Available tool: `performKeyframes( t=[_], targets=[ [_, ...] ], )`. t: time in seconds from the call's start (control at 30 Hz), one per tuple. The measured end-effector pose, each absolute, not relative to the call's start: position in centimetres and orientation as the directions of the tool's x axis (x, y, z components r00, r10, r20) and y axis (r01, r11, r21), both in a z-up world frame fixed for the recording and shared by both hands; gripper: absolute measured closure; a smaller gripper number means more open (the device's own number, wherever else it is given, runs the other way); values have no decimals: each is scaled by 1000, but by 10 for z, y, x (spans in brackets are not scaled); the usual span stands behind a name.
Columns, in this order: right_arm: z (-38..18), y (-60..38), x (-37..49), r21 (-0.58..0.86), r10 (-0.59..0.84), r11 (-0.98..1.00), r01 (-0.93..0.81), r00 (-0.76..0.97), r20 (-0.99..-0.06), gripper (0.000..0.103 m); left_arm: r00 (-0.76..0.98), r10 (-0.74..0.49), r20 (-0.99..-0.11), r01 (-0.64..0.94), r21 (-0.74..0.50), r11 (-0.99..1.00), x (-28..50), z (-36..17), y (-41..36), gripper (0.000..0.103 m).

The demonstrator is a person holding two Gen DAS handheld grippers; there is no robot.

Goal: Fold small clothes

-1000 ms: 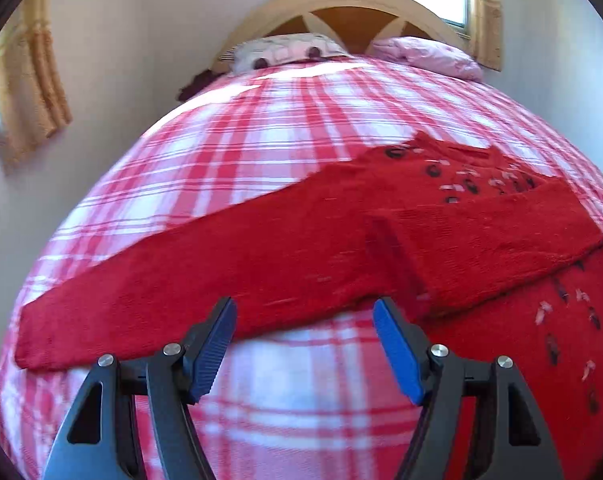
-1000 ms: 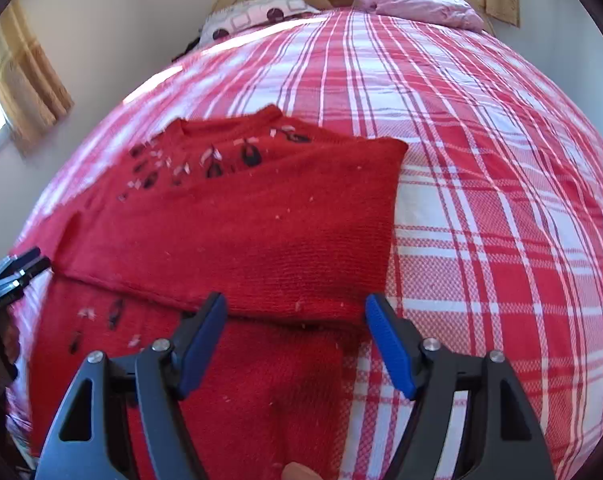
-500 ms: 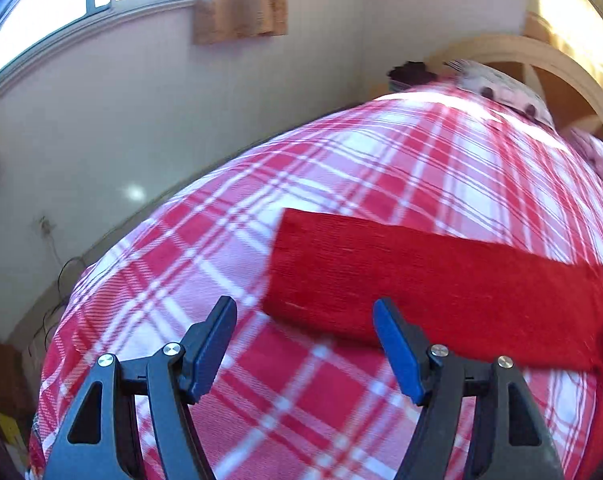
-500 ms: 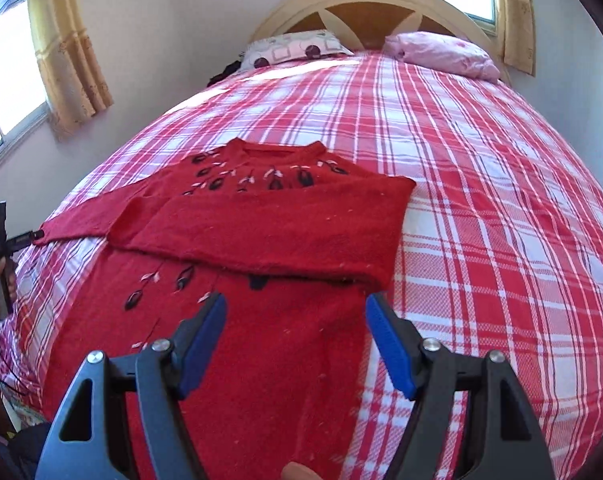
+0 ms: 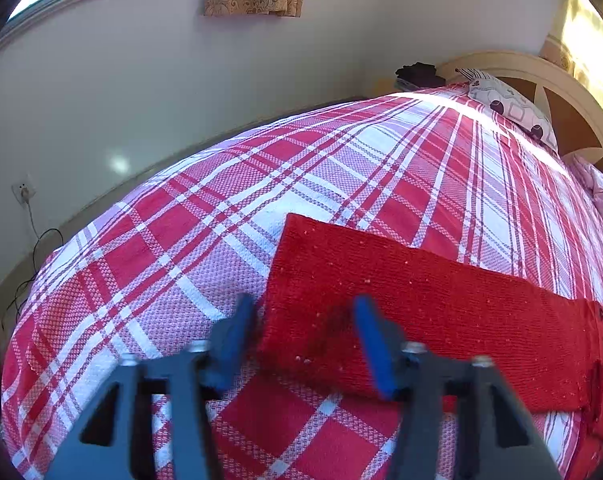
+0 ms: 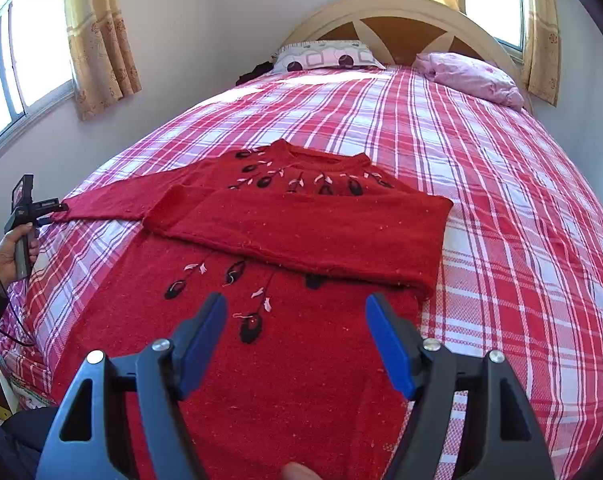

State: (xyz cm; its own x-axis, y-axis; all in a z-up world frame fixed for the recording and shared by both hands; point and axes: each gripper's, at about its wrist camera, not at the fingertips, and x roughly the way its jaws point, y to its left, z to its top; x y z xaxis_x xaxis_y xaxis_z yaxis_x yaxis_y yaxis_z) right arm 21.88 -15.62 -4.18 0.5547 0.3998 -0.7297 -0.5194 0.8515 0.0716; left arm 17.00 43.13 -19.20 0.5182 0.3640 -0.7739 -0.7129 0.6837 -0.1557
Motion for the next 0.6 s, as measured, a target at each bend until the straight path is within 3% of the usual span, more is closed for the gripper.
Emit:
performKeyframes(
  t=[0.03, 0.23, 0.6],
  targets=[
    [-42, -155, 218, 73, 401, 852, -519, 556, -728, 28, 520, 369, -770, -712, -152, 686, 170, -192, 431, 78],
    [-47, -153, 220, 85, 401, 855, -511, 549, -733, 28, 553, 321, -769, -672, -185, 717, 172, -189, 426, 87],
    [-42, -156, 216, 99, 411, 860, -501, 564, -717, 28, 670, 263, -694, -584, -275, 764, 177, -145, 400, 90]
  ],
)
